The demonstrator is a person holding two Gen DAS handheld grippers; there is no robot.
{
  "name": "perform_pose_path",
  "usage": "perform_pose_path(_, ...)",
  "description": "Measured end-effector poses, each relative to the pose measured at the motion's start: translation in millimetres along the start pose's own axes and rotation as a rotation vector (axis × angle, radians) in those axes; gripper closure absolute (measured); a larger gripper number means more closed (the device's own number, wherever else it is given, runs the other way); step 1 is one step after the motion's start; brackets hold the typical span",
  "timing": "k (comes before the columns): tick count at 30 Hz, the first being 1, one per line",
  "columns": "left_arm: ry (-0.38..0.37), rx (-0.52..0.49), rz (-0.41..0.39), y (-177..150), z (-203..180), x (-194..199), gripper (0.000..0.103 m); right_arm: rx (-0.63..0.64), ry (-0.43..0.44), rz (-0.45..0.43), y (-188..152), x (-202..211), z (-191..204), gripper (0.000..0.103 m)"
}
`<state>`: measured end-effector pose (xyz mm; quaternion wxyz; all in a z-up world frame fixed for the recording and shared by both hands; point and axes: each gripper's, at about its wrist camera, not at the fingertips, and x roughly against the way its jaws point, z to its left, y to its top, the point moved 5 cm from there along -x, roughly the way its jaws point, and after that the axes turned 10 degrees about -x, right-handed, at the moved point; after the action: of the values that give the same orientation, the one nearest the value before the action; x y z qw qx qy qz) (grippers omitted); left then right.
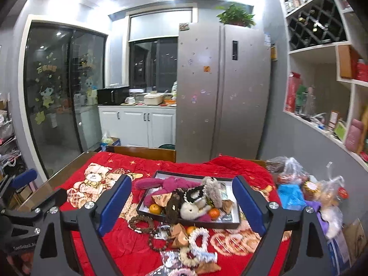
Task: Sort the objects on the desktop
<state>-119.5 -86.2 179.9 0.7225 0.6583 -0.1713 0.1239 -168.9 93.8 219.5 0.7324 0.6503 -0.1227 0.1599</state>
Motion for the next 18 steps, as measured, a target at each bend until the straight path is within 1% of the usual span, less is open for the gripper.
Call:
perform_pose_path(3, -0.015, -0.009, 0.035, -20.5, -8.1, 23.0, 0.000, -0.051, -0.022, -0.005, -12.5, 32.5, -3.7, 0.011)
perform_pose_path(5, -0.019, 0.001, 0.036, -40.7, -14.1, 42.3, 0.000, -0.082, -0.028, -0.001, -33.4, 55.5, -7.4, 0.011)
perform_pose_path(9, -0.092, 0.032, 0.061, -87.1, -32.0, 73.6, 0.000, -0.086, -0.077, 0.039, -92.6, 92.1, -11.9, 0.011)
perform_pose_path(11, -0.099, 0.033, 0.074, -103.4, -37.2, 85.4, 0.000, -0.070, -0.104, 0.063, -123.6, 106.9, -14.4, 0.011)
perform_pose_path(13, -0.094, 0.026, 0.069, -117.8, -41.2, 94.0, 0.000, -0.067, -0.124, 0.096, -144.5, 115.7, -18.9, 0.011)
perform_pose_path(14, -0.080, 0.033, 0.075, -126.8, -41.2, 97.4, 0.000, -0.071, -0.123, 0.106, -150.8, 118.8, -21.8, 0.011)
perform_pose_path(16, -0.064, 0.073, 0.106, -141.5, -39.8, 98.1, 0.000, -0.103, -0.130, 0.097, -159.4, 125.9, -28.9, 0.011)
perform_pose_path(18, -0.095, 0.089, 0.136, -141.4, -42.9, 90.5, 0.000, -0.141, -0.139, 0.097, -168.4, 129.8, -36.4, 0.011)
